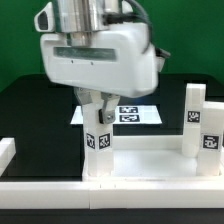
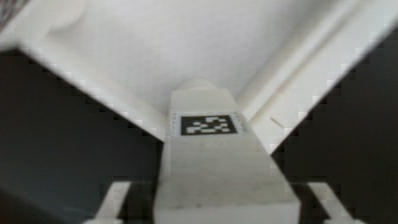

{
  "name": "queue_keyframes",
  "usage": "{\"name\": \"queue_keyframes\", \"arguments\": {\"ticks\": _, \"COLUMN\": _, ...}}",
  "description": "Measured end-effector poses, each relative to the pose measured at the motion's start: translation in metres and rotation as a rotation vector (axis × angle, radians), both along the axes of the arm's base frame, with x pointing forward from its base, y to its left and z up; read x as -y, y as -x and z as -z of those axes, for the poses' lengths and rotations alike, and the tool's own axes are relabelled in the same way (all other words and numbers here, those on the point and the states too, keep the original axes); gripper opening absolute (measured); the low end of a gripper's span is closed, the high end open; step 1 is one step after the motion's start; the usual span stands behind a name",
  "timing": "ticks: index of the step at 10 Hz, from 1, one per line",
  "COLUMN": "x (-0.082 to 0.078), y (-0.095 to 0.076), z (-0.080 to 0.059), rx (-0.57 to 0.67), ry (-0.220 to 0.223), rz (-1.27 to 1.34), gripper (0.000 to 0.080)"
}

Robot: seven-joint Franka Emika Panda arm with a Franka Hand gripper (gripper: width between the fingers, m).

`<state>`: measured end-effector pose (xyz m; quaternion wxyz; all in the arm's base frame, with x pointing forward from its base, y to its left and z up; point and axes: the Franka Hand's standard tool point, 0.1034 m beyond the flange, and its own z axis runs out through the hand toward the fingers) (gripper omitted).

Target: Assemble desk

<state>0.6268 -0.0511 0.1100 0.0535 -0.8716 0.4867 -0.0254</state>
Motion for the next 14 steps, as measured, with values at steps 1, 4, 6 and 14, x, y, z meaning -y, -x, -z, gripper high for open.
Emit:
{"name": "queue_keyframes", "arguments": {"ticks": 1, "x": -0.001, "y": -0.001, "z": 0.0, "rx": -0.003, "ry": -0.006, "rz": 0.059, "gripper": 0.0284}}
{"name": "queue_keyframes", "arguments": {"ticks": 4, "x": -0.001, "y": -0.001, "z": 0.0, "rx": -0.017, "ry": -0.027, "rz": 0.266, "gripper": 0.0284}}
{"name": "queue_keyframes", "arguments": {"ticks": 6, "x": -0.003, "y": -0.003, "z": 0.0, "rx": -0.014, "ry": -0.094, "rz": 0.666, "gripper": 0.0285}}
{"name": "queue_keyframes", "arguments": {"ticks": 14, "x": -0.005, "y": -0.006, "z": -0.017, "rx": 0.007, "ry": -0.162, "rz": 0.932, "gripper": 0.0627}}
